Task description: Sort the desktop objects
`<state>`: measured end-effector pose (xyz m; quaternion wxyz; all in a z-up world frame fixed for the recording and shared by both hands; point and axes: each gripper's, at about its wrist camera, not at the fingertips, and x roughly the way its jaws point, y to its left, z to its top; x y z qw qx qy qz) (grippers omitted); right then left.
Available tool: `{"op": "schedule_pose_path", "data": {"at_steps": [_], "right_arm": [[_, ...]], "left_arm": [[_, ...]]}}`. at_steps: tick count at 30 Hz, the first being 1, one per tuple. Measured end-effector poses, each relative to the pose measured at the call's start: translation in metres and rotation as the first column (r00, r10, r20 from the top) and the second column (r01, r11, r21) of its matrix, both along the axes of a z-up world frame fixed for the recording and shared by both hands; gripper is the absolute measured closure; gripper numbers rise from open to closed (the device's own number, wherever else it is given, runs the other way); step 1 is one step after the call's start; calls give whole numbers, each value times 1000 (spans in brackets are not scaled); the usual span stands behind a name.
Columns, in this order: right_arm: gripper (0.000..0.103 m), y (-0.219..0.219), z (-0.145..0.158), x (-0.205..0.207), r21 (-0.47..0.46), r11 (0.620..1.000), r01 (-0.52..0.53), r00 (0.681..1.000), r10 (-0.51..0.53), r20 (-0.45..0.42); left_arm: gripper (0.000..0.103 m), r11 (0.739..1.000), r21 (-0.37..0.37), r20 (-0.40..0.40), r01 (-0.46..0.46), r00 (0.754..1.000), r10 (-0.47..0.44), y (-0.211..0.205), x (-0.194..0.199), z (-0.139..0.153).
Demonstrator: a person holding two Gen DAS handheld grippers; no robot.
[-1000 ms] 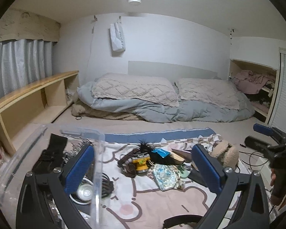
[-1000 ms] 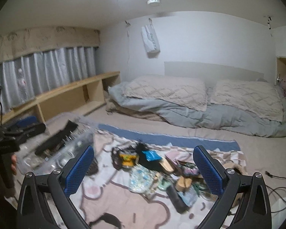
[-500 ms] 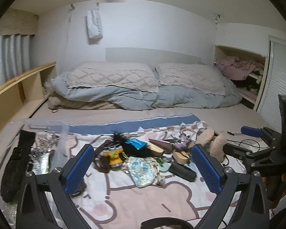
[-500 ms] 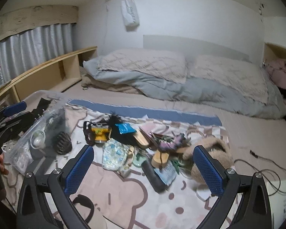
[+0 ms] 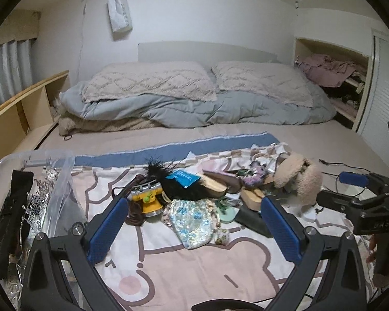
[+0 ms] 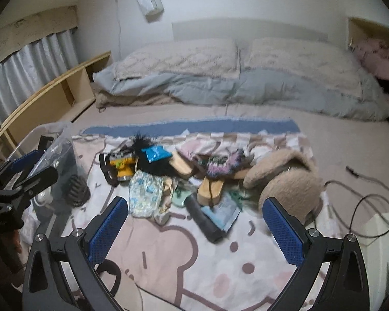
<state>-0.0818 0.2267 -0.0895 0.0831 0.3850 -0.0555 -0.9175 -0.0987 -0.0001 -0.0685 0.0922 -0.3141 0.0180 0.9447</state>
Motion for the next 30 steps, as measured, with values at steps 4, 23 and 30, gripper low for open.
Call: {"op": "schedule_pose_path", "data": {"at_steps": [4, 23, 30], "right_arm": [[0, -10, -20, -13, -32, 999, -30, 997, 32, 66], [9, -78, -118, -78, -114, 991, -75, 898, 117, 424], [35, -89, -139, -100, -132, 990, -45, 883, 102, 457]], "left_arm": [[0, 1000, -21, 27, -23, 999, 23, -5, -10, -13], [0, 996, -66, 108, -66, 992, 73, -17, -37, -42], [0, 997, -60, 158, -58, 985, 67, -27, -43, -58]]}}
